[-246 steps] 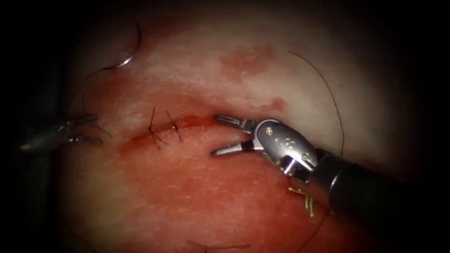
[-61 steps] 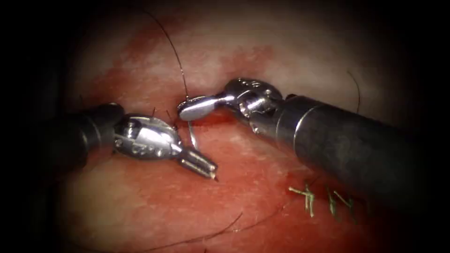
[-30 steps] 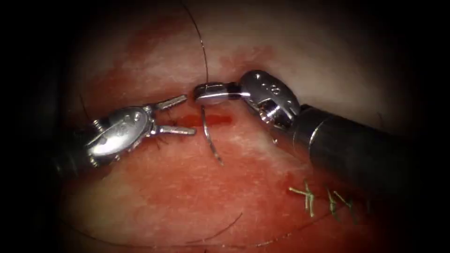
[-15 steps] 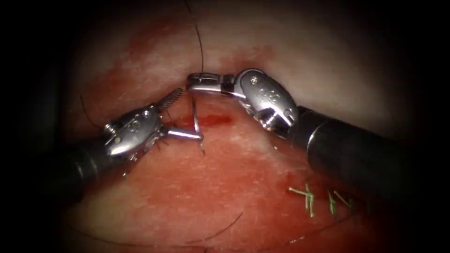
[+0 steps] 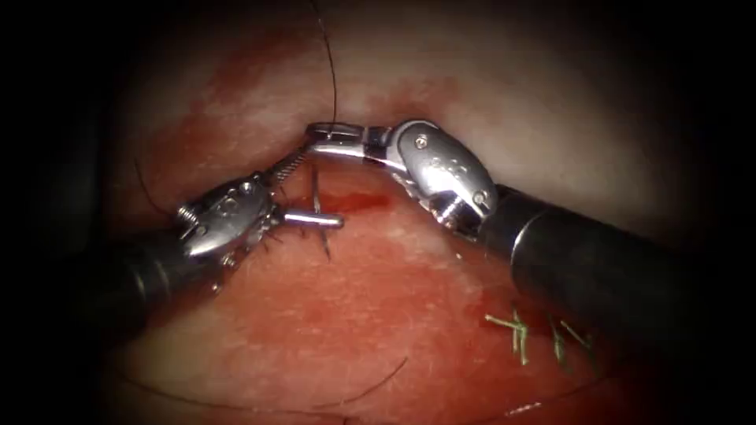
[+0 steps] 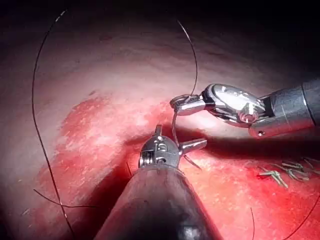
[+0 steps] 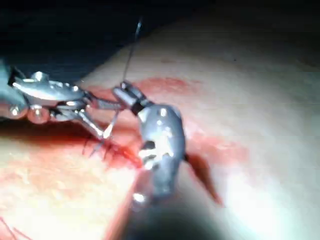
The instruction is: Wound Closure
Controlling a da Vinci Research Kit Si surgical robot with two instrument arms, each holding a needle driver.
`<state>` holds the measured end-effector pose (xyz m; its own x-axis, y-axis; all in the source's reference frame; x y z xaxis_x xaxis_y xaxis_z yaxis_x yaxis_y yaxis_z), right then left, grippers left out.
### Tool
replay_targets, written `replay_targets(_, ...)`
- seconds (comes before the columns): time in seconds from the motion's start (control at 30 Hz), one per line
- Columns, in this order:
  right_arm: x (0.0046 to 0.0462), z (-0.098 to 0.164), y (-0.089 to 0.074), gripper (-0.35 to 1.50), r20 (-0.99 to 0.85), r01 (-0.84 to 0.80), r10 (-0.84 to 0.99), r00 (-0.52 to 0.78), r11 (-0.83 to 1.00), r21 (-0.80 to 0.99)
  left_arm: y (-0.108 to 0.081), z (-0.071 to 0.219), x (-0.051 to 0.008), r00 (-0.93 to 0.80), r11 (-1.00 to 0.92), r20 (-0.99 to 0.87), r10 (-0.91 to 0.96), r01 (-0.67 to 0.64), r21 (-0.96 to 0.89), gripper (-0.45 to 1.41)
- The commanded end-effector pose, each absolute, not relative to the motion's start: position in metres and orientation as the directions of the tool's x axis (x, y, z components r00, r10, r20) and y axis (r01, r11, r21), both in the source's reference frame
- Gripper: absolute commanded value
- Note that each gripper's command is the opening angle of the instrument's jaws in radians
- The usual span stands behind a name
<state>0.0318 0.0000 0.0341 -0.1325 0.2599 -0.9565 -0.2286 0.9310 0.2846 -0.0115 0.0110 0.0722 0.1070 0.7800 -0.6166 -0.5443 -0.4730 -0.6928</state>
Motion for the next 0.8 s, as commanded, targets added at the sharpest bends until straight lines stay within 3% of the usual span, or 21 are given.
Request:
replay_targets(0.03, 0.0326, 0.0341, 0.0002, -0.35, -0.956, -0.223, 0.258, -0.141, 0.933, 0.284, 0.0111, 0.0732, -0.0118, 0.117, -0.467, -0.606, 0.787, -0.529, -0.709, 0.46)
replay_targets(0.1, 0.0326, 0.0339, 0.0, -0.35, -0.959, -0.221, 0.246, -0.141, 0.936, 0.273, 0.011, 0.0735, -0.0118, 0.123, -0.464, -0.6, 0.79, -0.519, -0.718, 0.32)
replay_targets(0.23, 0.0328, 0.0337, -0.0001, -0.35, -0.96, -0.219, 0.239, -0.146, 0.939, 0.267, 0.0103, 0.0739, -0.0118, 0.143, -0.413, -0.527, 0.838, -0.464, -0.783, -0.15)
replay_targets(0.37, 0.0328, 0.0337, -0.0001, -0.35, -0.96, -0.214, 0.238, -0.15, 0.94, 0.266, 0.0101, 0.0736, -0.0116, 0.143, -0.379, -0.483, 0.864, -0.448, -0.81, -0.28)
replay_targets(0.43, 0.0328, 0.0337, -0.0001, -0.35, -0.96, -0.214, 0.238, -0.15, 0.94, 0.266, 0.01, 0.0735, -0.0115, 0.15, -0.367, -0.468, 0.871, -0.436, -0.822, -0.45)
replay_targets(0.6, 0.0328, 0.0336, -0.0002, -0.35, -0.955, -0.206, 0.255, -0.154, 0.937, 0.283, 0.0096, 0.0728, -0.0109, 0.171, -0.315, -0.392, 0.904, -0.354, -0.881, -0.45)
replay_targets(0.63, 0.0328, 0.0335, -0.0001, -0.21, -0.951, -0.204, 0.266, -0.157, 0.933, 0.295, 0.0096, 0.0727, -0.0109, 0.176, -0.3, -0.375, 0.91, -0.343, -0.89, -0.45)
replay_targets(0.67, 0.0328, 0.0335, -0.0002, 0.09, -0.948, -0.203, 0.277, -0.16, 0.93, 0.306, 0.0096, 0.0725, -0.0109, 0.182, -0.284, -0.358, 0.916, -0.336, -0.898, -0.45)
replay_targets(0.7, 0.0329, 0.0334, -0.0001, 0.74, -0.948, -0.205, 0.278, -0.158, 0.929, 0.307, 0.0095, 0.0723, -0.011, 0.183, -0.279, -0.352, 0.918, -0.332, -0.901, -0.45)
replay_targets(0.8, 0.033, 0.0334, 0.0001, 1.18, -0.938, -0.201, 0.306, -0.165, 0.92, 0.336, 0.0095, 0.0721, -0.0111, 0.182, -0.28, -0.35, 0.919, -0.325, -0.903, -0.45)
